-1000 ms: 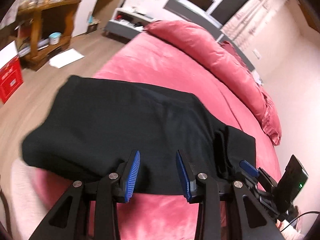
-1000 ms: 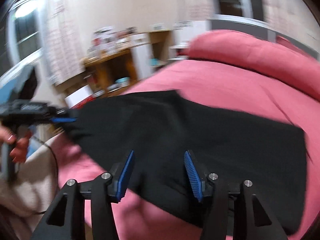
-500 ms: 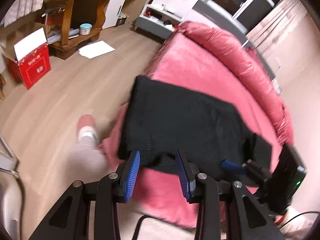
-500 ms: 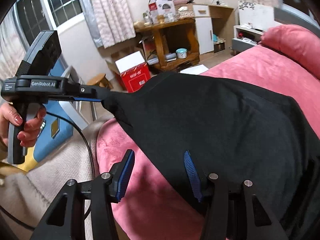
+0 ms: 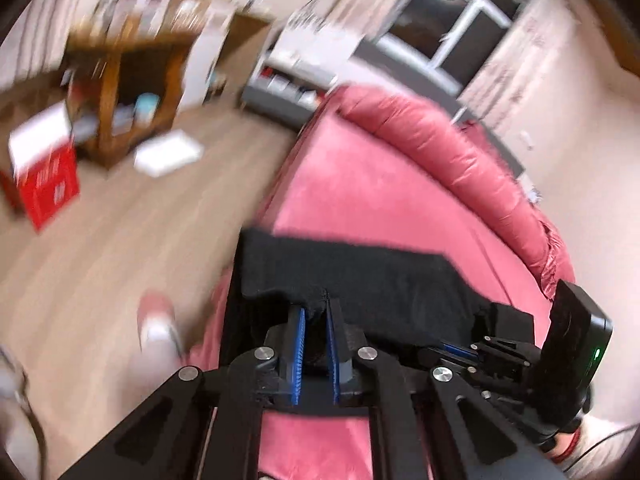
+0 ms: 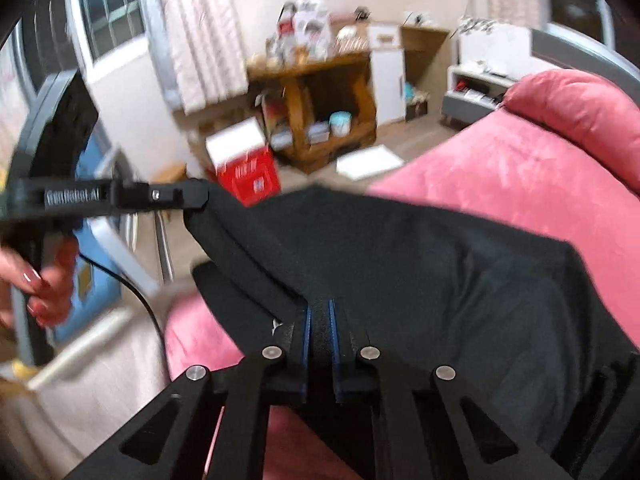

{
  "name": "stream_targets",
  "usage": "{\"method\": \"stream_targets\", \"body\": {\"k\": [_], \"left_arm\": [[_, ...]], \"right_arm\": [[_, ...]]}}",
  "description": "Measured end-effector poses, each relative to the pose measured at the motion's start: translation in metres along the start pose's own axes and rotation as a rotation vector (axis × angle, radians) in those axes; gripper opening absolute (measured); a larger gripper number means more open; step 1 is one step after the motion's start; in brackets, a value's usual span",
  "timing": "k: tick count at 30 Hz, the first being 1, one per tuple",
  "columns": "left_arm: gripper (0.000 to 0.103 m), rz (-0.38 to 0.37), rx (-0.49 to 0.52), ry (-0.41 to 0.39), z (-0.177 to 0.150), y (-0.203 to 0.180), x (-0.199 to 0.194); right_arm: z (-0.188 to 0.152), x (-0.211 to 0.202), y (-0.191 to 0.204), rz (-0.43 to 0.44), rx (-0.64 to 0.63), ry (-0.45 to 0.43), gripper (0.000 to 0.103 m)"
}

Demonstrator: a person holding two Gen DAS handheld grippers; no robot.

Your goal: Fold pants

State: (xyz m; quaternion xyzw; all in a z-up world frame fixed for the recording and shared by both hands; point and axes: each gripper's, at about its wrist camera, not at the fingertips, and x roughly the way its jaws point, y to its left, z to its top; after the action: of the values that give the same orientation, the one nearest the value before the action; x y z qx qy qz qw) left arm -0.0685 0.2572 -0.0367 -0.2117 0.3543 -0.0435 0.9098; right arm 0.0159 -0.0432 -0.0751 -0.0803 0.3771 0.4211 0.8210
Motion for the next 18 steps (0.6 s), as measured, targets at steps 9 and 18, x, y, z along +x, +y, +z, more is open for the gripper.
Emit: {"method": "stream_targets", "body": {"k": [9,18], "left_arm": [[0.012,0.081,-0.118,0.066,-0.018,0.043,0.015],[0.04,-0.048,-0.458,0.104,-0.016,0.091,0.015]], "right_arm": [[-0.033,0.029,0.013,0.11,0.02,0.09,0.009],[-0.054,0.042,-0.004,0.296,0.248,0.112,0.047]]}}
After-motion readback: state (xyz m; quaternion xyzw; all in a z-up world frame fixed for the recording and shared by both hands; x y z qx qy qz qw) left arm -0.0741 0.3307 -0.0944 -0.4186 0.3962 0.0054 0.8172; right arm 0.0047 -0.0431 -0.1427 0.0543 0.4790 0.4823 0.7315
